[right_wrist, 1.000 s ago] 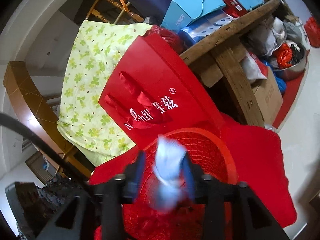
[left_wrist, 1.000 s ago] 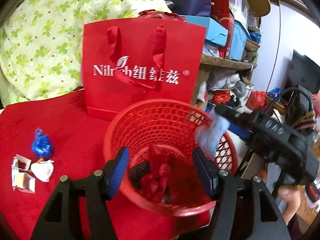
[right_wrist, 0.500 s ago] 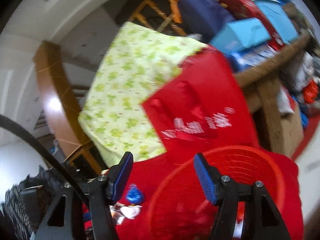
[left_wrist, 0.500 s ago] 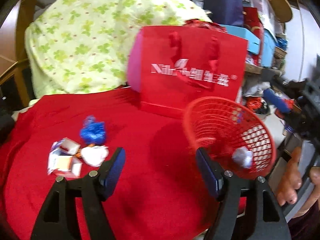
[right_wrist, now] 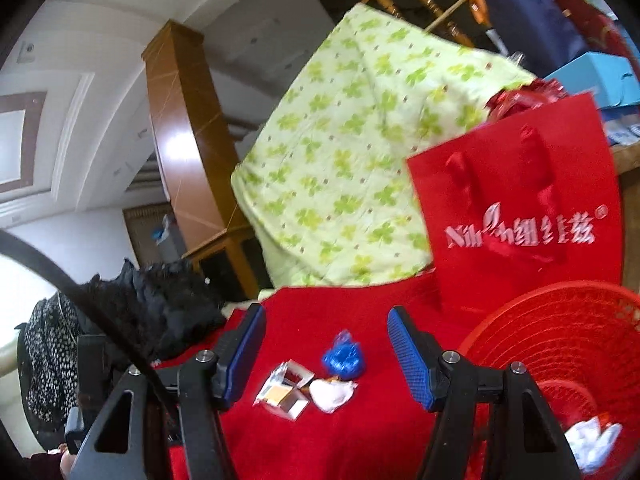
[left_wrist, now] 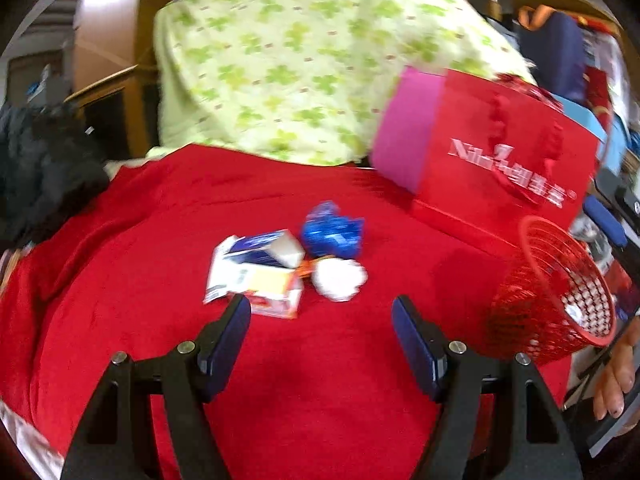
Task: Collect trash
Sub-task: 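Grasp the white plastic bag with the right gripper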
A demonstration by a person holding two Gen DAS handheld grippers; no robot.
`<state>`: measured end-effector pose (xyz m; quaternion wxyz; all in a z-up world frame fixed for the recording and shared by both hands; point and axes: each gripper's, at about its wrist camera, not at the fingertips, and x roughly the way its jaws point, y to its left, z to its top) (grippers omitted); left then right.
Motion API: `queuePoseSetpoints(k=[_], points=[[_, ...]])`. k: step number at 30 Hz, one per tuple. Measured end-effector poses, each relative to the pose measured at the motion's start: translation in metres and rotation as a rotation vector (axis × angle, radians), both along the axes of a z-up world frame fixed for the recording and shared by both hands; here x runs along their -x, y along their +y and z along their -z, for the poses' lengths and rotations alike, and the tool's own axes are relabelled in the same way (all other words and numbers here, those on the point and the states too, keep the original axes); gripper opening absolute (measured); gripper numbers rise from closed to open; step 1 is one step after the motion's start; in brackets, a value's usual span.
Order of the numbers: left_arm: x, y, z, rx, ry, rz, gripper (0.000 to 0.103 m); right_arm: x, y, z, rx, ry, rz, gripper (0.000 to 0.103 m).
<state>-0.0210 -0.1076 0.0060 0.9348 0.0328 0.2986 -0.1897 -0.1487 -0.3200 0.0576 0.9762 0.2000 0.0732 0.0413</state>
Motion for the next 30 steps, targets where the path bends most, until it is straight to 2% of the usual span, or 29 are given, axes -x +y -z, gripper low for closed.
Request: queuePoseSetpoints(k=[5,13,21,25,30], points=[[-0.015,0.038,0.017,0.032,0.041,-0.075,0.074,-0.031,0.022,0.014,0.006,0.101,-0.044,0.067],[-0.030,0.068,0.050,0.057,0.114,-0.110,0.074,-0.083,0.051,0.045,0.002,0.287,-0.103,0.067],[-0.049,0.090,0.074,0.089,0.158,-0.136,0.074,-0.161,0.054,0.094,-0.155,0.532,-0.157,0.067],[-0.058,0.095,0.077,0.097,0.158,-0.128,0.074,-0.197,0.051,0.120,-0.271,0.625,-0.177,0.067],[-0.065,0.095,0.080,0.106,0.150,-0.088,0.074,-0.239,0.052,0.146,-0.343,0.716,-0.192,0.068]])
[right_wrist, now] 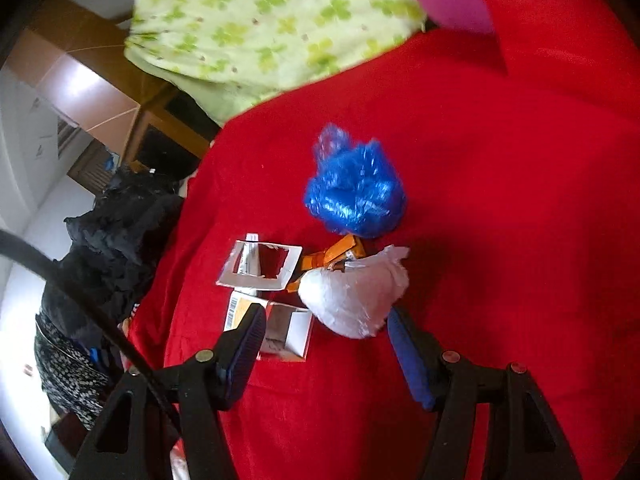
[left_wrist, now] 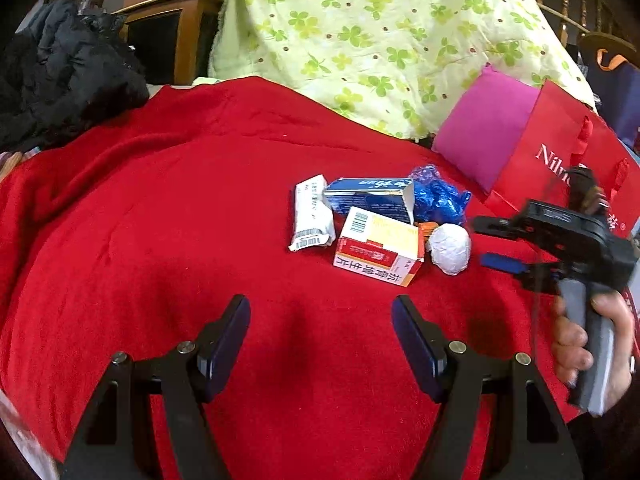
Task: Collect trash
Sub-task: 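Grasp the white plastic bag with the right gripper, then grasp the orange and white cardboard box with the left gripper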
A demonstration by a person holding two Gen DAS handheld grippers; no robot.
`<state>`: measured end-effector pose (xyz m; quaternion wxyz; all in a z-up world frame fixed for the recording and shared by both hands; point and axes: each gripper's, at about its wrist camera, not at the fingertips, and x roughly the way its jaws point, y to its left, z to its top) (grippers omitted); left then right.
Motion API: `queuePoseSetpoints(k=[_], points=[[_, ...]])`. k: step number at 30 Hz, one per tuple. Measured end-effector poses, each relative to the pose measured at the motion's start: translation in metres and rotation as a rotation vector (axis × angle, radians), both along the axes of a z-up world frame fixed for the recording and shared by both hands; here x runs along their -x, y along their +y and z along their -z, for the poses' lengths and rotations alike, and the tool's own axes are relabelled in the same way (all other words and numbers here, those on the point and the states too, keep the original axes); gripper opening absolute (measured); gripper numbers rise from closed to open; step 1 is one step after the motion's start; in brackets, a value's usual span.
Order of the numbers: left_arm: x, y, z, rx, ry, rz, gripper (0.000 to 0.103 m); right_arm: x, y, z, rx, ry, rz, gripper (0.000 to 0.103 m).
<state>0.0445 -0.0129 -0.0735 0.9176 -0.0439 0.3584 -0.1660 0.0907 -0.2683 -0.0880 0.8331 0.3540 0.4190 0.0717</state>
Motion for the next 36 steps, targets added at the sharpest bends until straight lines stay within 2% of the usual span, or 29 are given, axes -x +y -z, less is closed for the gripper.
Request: queuePoseSetpoints(k=[4,6,10,11,13,21,24,27,32,34,36], points=[[-0.011,-0.008,0.002,0.011,0.003,0.053,0.074,-0.020,0.003,0.018,-0.021,0.061,0.009,0.068],[-0.018,-0.015,0.000,0.013,0.005,0.081,0.078,-0.027,0.005,0.023,-0.014,0.083,0.019,0.068],[-0.035,-0.033,0.000,-0.003,0.004,0.133,0.081,-0.034,0.006,0.030,-0.022,0.098,0.026,0.066],[-0.040,-0.038,0.000,-0.006,0.006,0.144,0.081,-0.035,0.006,0.031,-0.020,0.106,0.024,0.050],[-0.049,-0.049,0.003,-0.016,0.016,0.163,0.081,-0.034,0.007,0.031,0.004,0.117,0.014,0.046],[-0.078,-0.084,0.013,-0.058,0.030,0.224,0.084,-0.016,-0.009,0.000,0.088,0.024,0.021,0.044],[-0.088,-0.090,0.020,-0.053,0.063,0.230,0.087,-0.005,-0.019,-0.006,0.095,0.014,0.030,0.044],[-0.095,-0.092,0.027,-0.046,0.091,0.203,0.087,0.002,-0.028,-0.009,0.106,0.011,0.043,0.044],[-0.095,-0.094,0.034,-0.056,0.084,0.185,0.087,0.011,-0.033,-0.015,0.127,-0.017,0.047,0.044],[-0.094,-0.095,0.035,-0.065,0.079,0.185,0.077,0.016,-0.033,-0.019,0.142,-0.030,0.048,0.044],[-0.095,-0.094,0.041,-0.072,0.115,0.192,0.042,0.019,-0.032,-0.023,0.155,-0.046,0.041,0.044]])
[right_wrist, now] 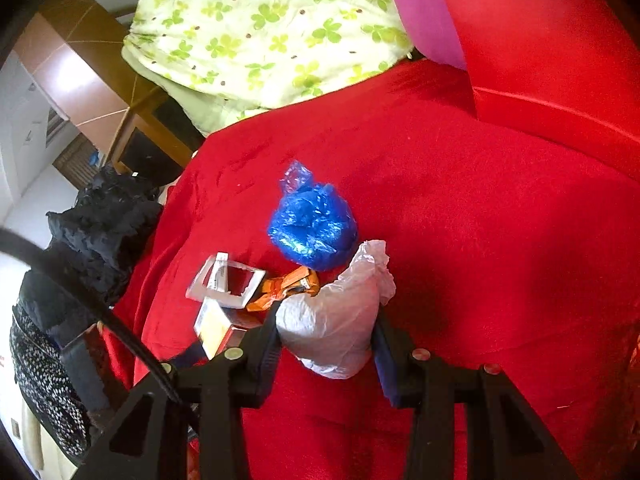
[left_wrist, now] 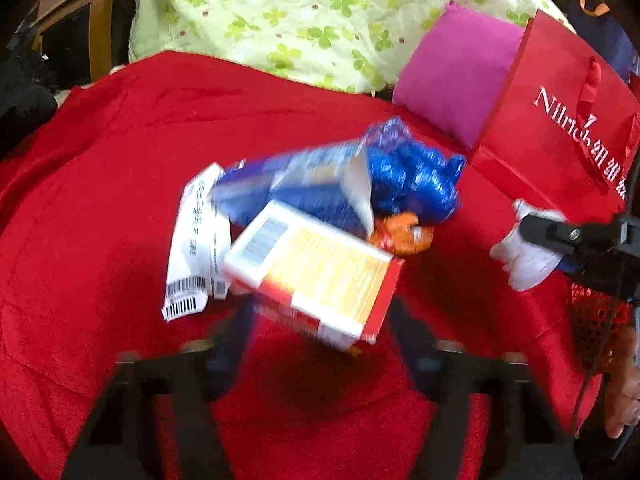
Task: Collect trash
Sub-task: 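Grasp the orange and white cardboard box with the left gripper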
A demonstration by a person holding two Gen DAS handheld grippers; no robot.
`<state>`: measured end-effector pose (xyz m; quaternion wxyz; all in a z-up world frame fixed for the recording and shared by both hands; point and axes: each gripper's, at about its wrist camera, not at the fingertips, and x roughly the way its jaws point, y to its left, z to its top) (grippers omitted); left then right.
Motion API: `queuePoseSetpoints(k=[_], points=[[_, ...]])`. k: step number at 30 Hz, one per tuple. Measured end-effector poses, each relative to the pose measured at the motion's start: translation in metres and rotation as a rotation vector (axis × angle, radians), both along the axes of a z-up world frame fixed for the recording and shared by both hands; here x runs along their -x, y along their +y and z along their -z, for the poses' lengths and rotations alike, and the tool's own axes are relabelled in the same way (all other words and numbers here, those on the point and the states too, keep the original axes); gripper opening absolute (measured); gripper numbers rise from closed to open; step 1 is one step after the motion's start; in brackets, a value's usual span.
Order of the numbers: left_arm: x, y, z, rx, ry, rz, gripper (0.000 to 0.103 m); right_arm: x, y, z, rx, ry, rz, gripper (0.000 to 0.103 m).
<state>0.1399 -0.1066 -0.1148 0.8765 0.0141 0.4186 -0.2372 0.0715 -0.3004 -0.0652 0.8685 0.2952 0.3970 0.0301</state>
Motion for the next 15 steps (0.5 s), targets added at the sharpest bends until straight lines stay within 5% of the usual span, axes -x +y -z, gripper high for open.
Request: queuePoseSetpoints(k=[3,6,15], points=[[-0.001,0.010,0.008,0.018,0.053,-0.012,0.020,0.003,0.001,-0.003,0.011,-0.012,-0.003,0.044],[0.006,0.023,0.008,0.024,0.066,-0.018,0.011,0.004,0.000,-0.005,0.008,-0.020,-0.001,0.044],[0.041,0.057,-0.005,0.009,0.066,0.012,0.007,0.007,0.005,-0.004,-0.007,-0.026,-0.004,0.044]])
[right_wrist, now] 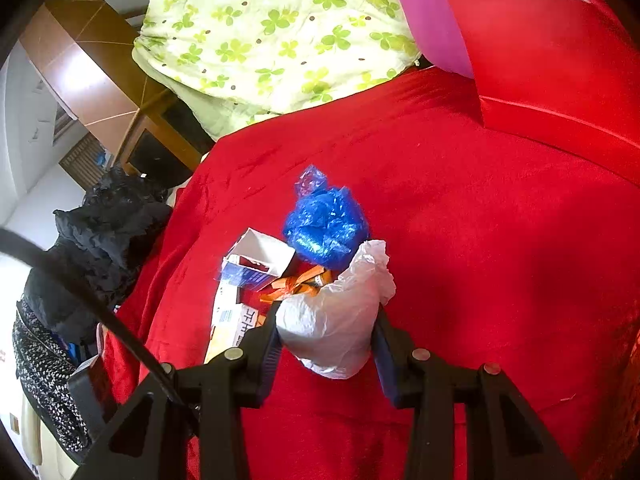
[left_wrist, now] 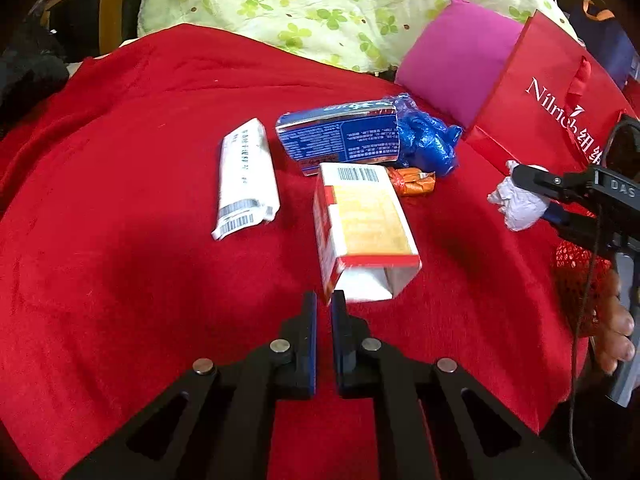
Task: Collect trash
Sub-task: 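Grasp the orange and white cardboard box with the left gripper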
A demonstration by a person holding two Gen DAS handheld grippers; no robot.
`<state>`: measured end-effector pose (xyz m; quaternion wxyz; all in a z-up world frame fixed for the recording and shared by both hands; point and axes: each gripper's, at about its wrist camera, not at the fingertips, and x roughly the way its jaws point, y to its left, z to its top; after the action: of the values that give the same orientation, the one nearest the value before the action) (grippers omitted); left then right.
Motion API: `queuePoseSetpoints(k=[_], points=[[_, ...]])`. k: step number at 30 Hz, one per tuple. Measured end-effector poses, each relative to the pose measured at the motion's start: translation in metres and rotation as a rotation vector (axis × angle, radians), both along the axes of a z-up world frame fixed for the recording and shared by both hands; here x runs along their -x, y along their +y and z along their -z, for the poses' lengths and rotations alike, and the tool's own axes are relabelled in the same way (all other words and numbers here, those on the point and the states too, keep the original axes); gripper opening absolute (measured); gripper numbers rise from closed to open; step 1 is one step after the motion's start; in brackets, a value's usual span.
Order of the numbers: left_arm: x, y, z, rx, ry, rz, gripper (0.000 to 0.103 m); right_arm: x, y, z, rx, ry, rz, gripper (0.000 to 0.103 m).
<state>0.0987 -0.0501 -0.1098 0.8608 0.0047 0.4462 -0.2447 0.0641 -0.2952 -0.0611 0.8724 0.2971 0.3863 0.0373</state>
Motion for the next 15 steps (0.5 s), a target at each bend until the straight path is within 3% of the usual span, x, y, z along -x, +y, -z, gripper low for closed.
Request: queuePoseSetpoints(k=[1,2,3,4,5,6,8,13,14,15], points=[[0.003,0.001,-0.004,-0.002,-0.010,-0.004,0.007,-0.001,0.001,0.000,0.002,0.000,-0.001,0.044],[0.007,0.000,-0.009,-0.008,-0.031,-0.008,0.017,-0.001,0.002,0.000,0.003,-0.001,-0.001,0.044],[0.010,-0.004,-0.015,-0.014,-0.055,-0.005,0.046,-0.001,0.003,0.000,0.003,-0.002,0.000,0.044],[0.013,-0.009,-0.021,-0.014,-0.084,0.002,0.059,0.000,0.004,0.000,0.004,-0.003,0.000,0.044],[0.018,-0.015,-0.027,-0.011,-0.124,0.003,0.083,0.000,0.005,0.000,0.005,-0.005,0.001,0.044],[0.019,-0.020,-0.031,-0.014,-0.150,0.002,0.088,0.002,0.005,0.000,0.009,-0.009,0.003,0.044],[0.014,-0.036,-0.033,-0.039,-0.158,0.005,0.088,0.004,0.005,-0.001,0.017,-0.014,0.005,0.044],[-0.016,-0.056,-0.010,-0.066,-0.056,-0.076,0.085,0.011,-0.002,-0.008,0.057,-0.041,0.027,0.044],[-0.020,-0.056,-0.005,-0.055,-0.039,-0.097,0.072,0.013,-0.003,-0.011,0.069,-0.050,0.032,0.044],[-0.022,-0.054,-0.002,-0.050,-0.026,-0.107,0.052,0.016,-0.004,-0.014,0.085,-0.064,0.037,0.044]])
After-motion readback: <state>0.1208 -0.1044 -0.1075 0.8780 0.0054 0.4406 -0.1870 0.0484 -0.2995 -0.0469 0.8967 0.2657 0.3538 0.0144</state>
